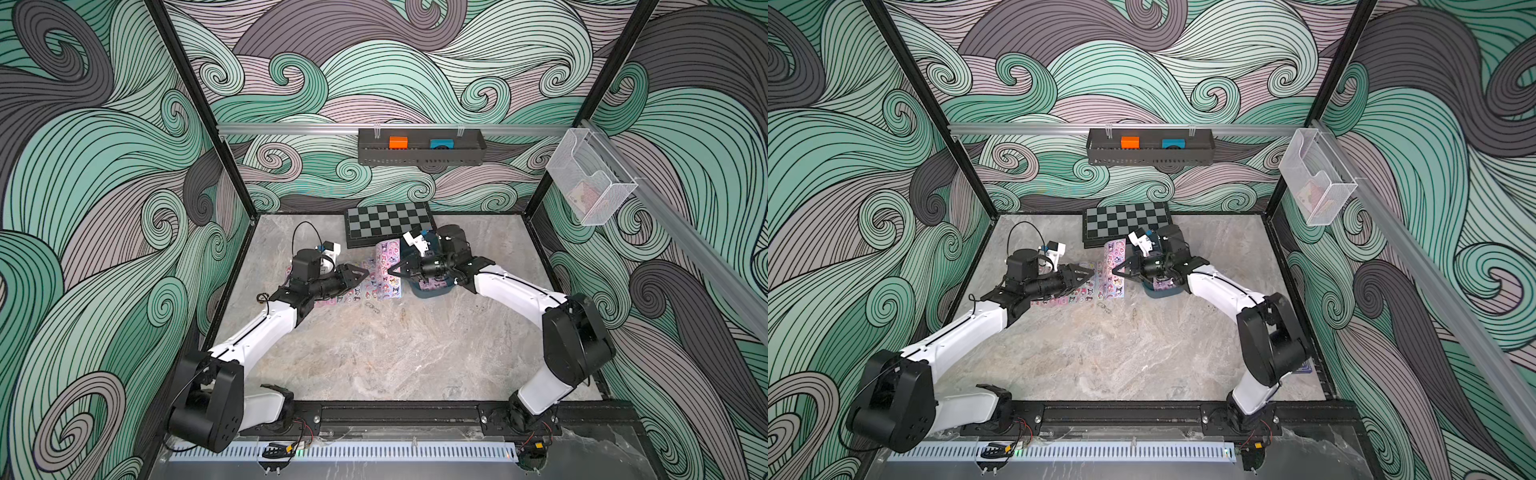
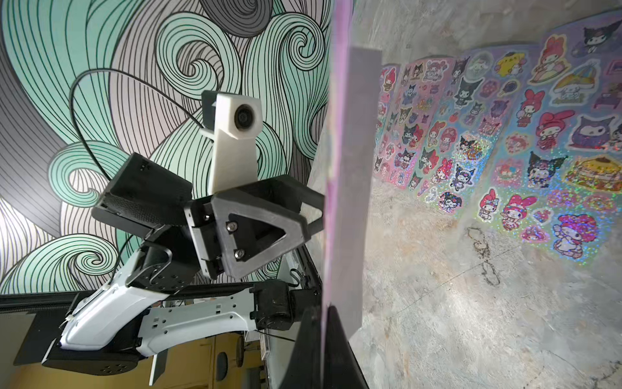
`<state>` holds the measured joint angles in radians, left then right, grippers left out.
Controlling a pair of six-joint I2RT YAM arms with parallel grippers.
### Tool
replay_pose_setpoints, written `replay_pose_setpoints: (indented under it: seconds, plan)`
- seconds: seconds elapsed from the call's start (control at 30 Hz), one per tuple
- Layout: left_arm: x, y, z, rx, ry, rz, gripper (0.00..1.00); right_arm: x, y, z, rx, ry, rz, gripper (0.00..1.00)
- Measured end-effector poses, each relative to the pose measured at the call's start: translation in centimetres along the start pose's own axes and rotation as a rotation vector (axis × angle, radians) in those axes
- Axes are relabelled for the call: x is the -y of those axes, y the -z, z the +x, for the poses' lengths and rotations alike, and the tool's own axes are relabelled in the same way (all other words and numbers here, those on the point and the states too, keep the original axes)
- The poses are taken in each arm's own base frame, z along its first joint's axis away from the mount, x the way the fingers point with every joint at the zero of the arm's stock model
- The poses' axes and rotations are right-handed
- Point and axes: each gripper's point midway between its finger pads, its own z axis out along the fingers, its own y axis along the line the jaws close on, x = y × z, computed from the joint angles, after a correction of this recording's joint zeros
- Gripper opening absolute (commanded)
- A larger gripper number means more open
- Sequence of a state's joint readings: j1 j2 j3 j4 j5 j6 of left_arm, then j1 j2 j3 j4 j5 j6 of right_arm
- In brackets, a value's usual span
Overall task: Take the stickers out of the storage box
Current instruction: Place the sticker at the center of the board.
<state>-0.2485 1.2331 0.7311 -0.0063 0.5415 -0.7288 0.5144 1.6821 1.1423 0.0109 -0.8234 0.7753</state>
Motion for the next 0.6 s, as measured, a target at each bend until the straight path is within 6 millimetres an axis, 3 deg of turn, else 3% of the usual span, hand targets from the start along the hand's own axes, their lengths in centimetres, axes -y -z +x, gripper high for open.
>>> replay_pose_setpoints:
  seconds: [0.23, 0.4, 0.5, 0.6]
  plan:
    - [-5.1, 4.8, -1.1, 0.138, -0.077, -0.275, 0.41, 2.1, -7.1, 6.6, -0.185, -0.024, 0.043, 0.0]
    - [-9.1, 6.7, -0.4, 0.205, -0.105, -0.432, 0.4, 3.4, -12.8, 12.3, -0.31, -0.048, 0.063, 0.0]
    - [-11.4, 7.3, 0.6, 0.211, -0.113, -0.515, 0.4, 3.4, -15.8, 14.2, -0.335, -0.056, 0.051, 0.0]
    - [-11.7, 7.7, 0.8, 0.221, -0.132, -0.526, 0.41, 3.8, -17.4, 14.8, -0.318, -0.073, 0.043, 0.0]
